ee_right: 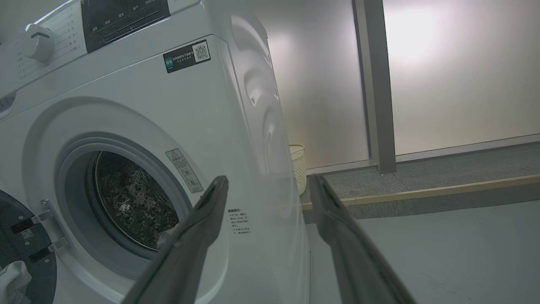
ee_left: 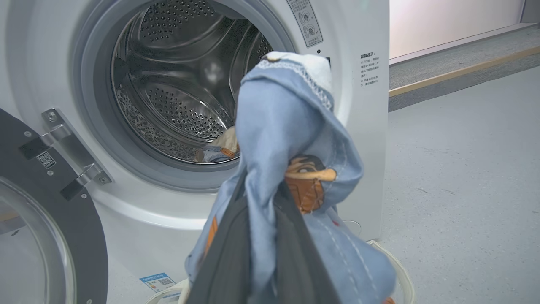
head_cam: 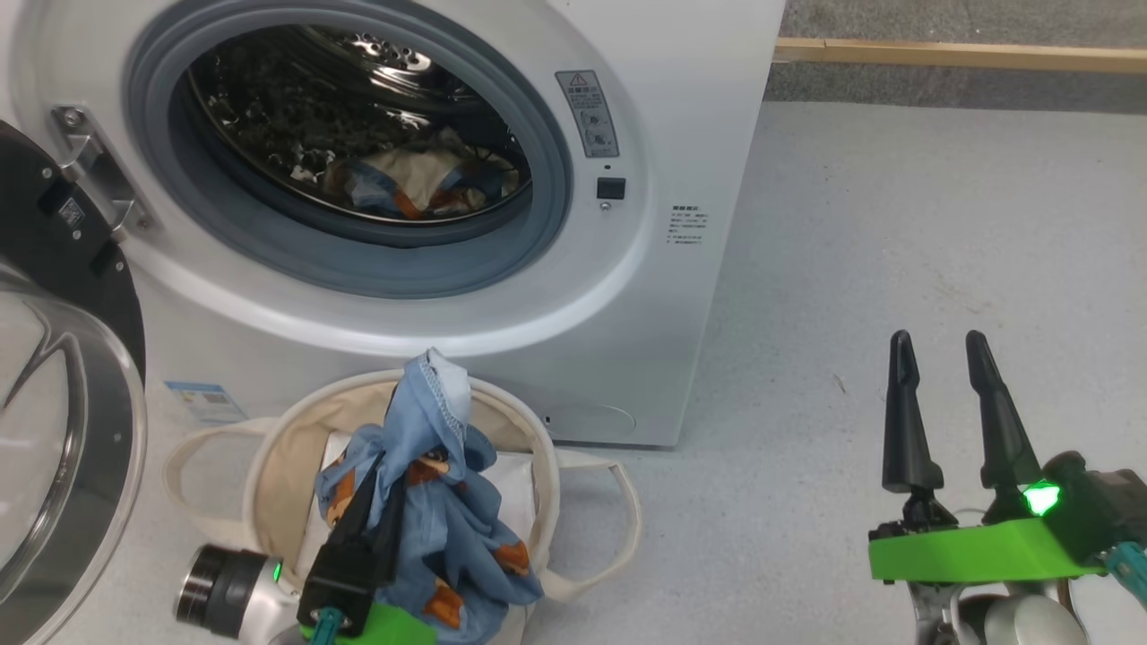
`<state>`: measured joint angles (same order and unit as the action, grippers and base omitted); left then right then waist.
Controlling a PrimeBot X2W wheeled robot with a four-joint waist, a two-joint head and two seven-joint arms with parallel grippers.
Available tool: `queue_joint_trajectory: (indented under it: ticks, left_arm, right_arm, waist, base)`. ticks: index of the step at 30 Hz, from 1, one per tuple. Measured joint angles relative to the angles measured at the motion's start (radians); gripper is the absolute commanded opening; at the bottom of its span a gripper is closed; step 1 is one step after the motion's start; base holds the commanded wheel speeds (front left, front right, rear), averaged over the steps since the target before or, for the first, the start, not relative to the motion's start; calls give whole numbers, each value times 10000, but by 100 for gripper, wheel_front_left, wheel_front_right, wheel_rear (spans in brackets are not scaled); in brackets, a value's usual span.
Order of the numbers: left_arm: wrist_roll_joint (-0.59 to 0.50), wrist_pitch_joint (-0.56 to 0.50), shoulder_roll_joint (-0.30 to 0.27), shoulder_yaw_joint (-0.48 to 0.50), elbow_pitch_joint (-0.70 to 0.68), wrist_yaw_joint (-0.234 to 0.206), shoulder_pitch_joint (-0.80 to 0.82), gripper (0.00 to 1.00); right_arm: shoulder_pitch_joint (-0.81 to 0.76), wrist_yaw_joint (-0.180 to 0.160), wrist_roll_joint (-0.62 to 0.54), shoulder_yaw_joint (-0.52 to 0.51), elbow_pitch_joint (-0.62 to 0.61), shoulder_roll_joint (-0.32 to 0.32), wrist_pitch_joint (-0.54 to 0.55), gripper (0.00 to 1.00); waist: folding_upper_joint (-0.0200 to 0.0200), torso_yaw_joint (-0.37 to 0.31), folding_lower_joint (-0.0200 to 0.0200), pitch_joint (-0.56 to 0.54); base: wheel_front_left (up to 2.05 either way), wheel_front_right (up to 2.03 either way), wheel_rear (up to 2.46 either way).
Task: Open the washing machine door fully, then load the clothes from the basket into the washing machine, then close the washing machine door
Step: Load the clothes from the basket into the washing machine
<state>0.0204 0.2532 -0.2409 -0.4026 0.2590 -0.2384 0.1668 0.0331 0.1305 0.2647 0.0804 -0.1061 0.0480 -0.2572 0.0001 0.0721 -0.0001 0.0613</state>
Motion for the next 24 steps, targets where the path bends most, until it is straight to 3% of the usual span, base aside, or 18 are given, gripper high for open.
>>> queue_joint_trajectory:
  ticks: [10, 24]
  left_arm:
    - [25, 0, 2, 376, -115, 77, 481, 0]
    - [619, 31, -581, 2422, 1223, 1187, 5274, 0]
  right_arm:
    - [31, 0, -113, 159, -69, 0, 0, 100]
    - [1468, 0, 2, 330, -533, 4, 0, 100]
  waist:
    - [0, -159, 0, 637]
    - [0, -861, 1, 3110]
  base:
    - [0, 0, 0]
    - [0, 0, 0]
